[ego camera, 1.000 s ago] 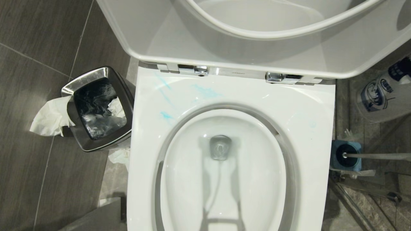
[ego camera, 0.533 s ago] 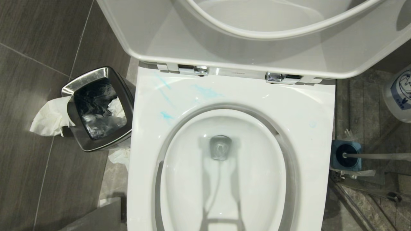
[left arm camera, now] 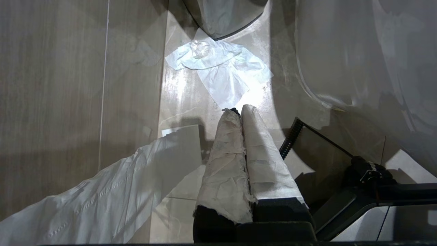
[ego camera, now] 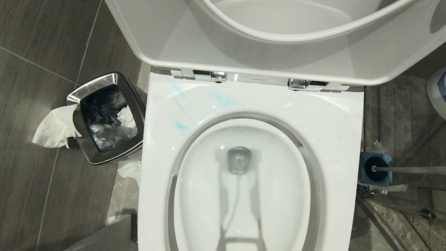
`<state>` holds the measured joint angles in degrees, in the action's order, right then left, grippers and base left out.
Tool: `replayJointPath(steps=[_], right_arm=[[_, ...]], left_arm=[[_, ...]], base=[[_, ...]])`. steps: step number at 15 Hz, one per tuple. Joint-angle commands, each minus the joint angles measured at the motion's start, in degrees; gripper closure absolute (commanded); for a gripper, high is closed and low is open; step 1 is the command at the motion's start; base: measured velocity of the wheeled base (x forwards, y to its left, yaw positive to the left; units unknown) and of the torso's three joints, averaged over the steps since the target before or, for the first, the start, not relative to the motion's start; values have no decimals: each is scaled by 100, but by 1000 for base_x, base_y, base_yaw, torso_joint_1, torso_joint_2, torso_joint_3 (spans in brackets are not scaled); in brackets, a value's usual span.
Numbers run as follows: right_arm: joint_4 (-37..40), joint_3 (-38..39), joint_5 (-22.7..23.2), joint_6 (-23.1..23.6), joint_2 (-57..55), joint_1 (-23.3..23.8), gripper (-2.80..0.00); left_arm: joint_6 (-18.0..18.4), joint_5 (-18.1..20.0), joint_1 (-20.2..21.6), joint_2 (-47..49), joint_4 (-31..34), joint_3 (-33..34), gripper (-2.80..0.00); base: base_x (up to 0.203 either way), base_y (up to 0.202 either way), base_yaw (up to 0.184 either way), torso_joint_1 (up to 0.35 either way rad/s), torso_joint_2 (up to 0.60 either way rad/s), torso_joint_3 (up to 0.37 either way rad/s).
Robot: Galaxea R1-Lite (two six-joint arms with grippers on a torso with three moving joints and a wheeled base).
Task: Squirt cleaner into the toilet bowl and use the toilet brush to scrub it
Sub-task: Pour in the cleaning agent
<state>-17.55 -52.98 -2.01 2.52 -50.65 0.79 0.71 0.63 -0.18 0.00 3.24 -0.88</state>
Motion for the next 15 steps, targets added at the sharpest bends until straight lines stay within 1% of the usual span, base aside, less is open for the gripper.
replayJointPath(steps=[1,4,8,13,15], right_arm=[[-11,-28,-1,3,3,0,0],[-6,-90,-10,3,9,0,0],[402,-134,8,3,196,0,0],[502,-290,8,20,235,0,0],[672,-352,17,20,284,0,0]], left_arm=[[17,-2,1,9,1,0,0],[8,-9,1,9,-1,0,0],[8,-11,1,9,-8,9,0],[0,-28,2,9,-8,9,0],[-6,-37,1,8,-186,46,0]], base=[[0,0,0,1,-1,69],[0,0,0,2,2,158],[0,0,0,2,4,199],[0,0,0,0,3,205],[0,0,0,4,2,207]])
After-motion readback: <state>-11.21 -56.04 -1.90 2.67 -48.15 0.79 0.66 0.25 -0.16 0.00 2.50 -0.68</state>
